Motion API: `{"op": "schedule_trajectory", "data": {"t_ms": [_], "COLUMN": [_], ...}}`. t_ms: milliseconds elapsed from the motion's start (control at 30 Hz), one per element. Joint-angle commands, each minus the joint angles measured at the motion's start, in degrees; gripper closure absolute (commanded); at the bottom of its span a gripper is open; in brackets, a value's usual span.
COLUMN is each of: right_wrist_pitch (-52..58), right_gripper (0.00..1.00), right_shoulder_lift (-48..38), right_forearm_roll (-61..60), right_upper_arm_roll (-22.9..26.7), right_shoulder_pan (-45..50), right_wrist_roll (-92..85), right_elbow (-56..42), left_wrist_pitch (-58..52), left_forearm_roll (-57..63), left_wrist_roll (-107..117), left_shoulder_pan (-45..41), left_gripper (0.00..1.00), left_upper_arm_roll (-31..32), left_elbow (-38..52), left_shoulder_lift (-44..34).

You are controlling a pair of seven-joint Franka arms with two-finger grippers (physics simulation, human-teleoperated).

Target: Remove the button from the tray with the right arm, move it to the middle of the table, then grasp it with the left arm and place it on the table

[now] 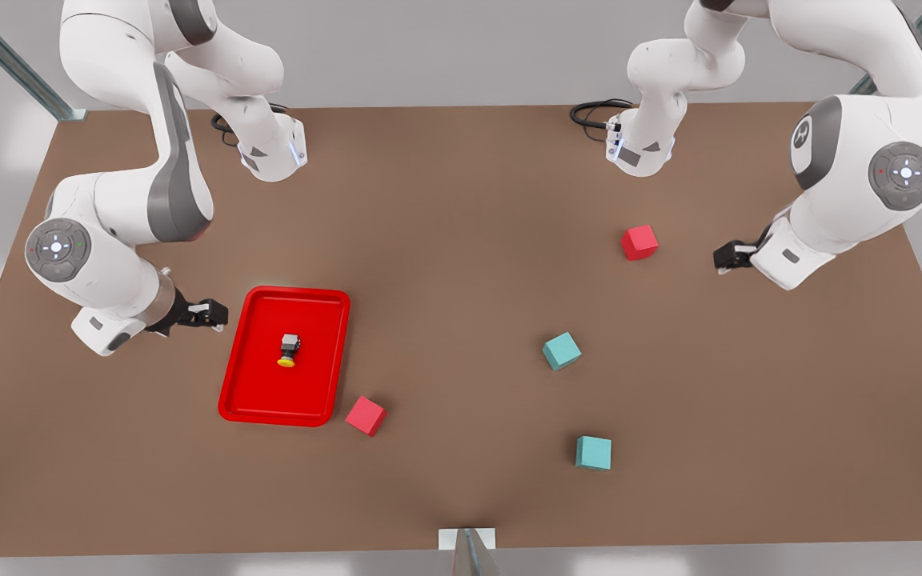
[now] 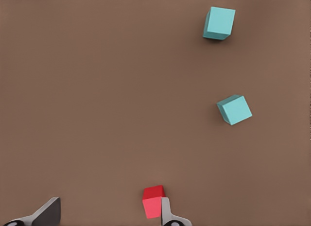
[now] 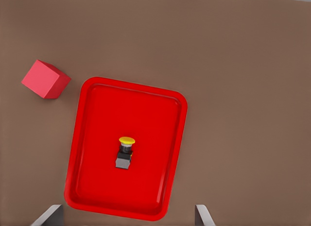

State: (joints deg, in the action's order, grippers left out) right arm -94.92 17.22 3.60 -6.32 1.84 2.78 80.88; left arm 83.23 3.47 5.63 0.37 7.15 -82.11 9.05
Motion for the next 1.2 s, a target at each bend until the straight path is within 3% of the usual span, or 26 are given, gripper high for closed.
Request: {"op": "schedule_trajectory", "data": {"t_ms": [0, 67, 267, 433, 533, 767, 1167], "right_wrist_pitch": [-0.4, -0.4, 3.8, -25.7, -33.9, -37.7, -50.5], "right_gripper": [0.0, 0.0, 0.0, 0.0, 0.0, 0.0, 0.0], "right_shoulder_lift": [0.3, 1.9, 6.4, 6.2, 9.8, 14.8, 11.9], "right_forearm_roll": [0.3, 5.7, -0.3, -4.8, -4.8, -4.7, -1.8], "right_upper_arm_roll": [0.0, 0.0, -0.1, -0.1, -0.1, 0.0, 0.0], "right_shoulder_pan": [-0.3, 2.5, 1.5, -1.0, 1.7, 3.9, 4.1], "right_wrist_roll": [-0.8, -1.4, -0.1, 0.6, 4.3, 11.4, 27.1], "right_elbow": [-0.2, -1.6, 3.6, 25.4, 25.0, 23.6, 37.4], "left_wrist_pitch": [2.5, 2.5, 2.5, 2.5, 2.4, 2.4, 2.7], "left_forearm_roll": [-0.1, -0.1, 0.0, 0.0, 0.0, 0.0, 0.0], "left_wrist_roll": [1.5, 1.5, 1.5, 1.5, 1.5, 1.5, 1.5], "left_shoulder_pan": [0.0, -0.1, -0.1, -0.2, -0.2, -0.2, -0.3], "left_gripper": [0.0, 0.0, 0.0, 0.0, 0.0, 0.0, 0.0], "left_upper_arm_roll": [0.1, 0.1, 0.1, 0.1, 0.1, 0.1, 0.1], "left_elbow": [0.0, 0.0, 0.0, 0.0, 0.0, 0.0, 0.0], "left_shoulder_lift": [0.2, 0.3, 0.4, 0.8, 0.9, 1.1, 1.9]}}
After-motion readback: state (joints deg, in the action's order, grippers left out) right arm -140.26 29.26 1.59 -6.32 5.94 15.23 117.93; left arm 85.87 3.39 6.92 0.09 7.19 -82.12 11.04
